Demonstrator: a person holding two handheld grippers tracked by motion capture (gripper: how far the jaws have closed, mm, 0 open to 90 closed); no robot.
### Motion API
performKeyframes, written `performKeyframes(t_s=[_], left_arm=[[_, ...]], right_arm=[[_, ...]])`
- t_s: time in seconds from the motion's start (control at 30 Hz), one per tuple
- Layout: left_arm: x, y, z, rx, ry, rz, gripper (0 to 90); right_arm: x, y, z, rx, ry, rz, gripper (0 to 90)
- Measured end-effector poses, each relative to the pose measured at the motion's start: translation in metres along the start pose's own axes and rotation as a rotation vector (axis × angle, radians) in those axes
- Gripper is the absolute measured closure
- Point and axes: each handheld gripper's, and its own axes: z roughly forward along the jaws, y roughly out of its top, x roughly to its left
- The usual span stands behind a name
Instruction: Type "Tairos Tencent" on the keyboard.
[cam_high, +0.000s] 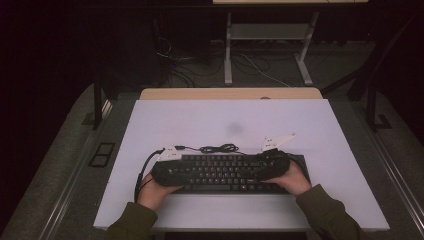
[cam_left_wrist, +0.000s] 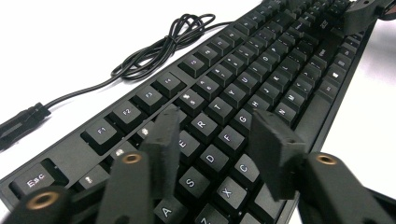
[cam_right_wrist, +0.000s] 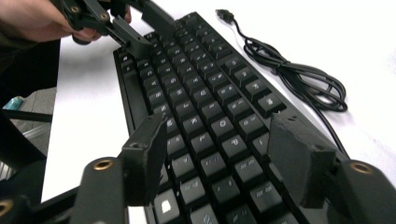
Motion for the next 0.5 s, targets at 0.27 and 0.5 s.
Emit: performKeyframes(t_s=[0.27,0.5], left_arm=[[0.002,-0.001,0.001,0.016,0.009,-0.009,72.9],[0.004,-0.002,0.002,0.032,0.033,-0.016,85.8]], right_arm=[[-0.001,0.007,0.014,-0.002,0.000,0.000,31.7],[0.000,0.012,0.022,-0.018,-0.002,-0.006,29.5]])
